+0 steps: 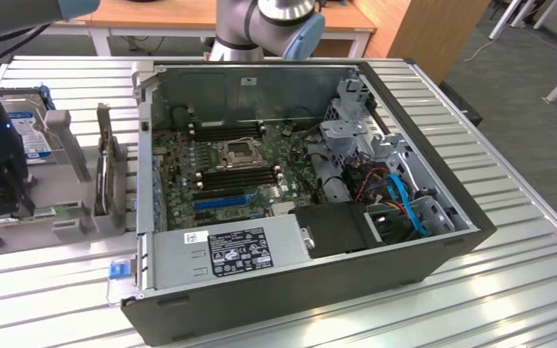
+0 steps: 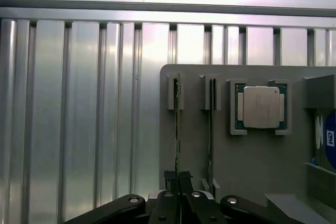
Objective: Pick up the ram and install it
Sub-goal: 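Pick up the ram and move it above insertion slot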
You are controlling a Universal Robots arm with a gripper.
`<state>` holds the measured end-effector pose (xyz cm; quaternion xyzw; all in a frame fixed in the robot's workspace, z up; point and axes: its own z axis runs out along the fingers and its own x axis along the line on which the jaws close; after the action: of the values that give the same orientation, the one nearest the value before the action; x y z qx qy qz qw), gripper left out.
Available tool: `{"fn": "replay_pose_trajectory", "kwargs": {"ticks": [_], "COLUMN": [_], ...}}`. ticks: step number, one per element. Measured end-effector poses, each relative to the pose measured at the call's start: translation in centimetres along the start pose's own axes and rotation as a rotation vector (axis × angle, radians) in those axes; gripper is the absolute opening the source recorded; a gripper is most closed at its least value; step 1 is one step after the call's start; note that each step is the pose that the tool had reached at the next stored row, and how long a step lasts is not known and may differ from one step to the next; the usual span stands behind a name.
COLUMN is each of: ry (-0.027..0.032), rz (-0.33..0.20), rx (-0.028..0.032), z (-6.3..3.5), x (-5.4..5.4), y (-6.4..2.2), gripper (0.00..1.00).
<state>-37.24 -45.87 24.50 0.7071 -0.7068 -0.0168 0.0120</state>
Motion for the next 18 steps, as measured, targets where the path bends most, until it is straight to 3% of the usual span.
{"fn": "replay_pose_trajectory", "kwargs": {"ticks": [18], "ry": [0.0003], "rz": [0.0], "rx": [-0.0001], "z": [-3.63], "x": [0.0], "y": [0.15], "gripper": [0.12]}}
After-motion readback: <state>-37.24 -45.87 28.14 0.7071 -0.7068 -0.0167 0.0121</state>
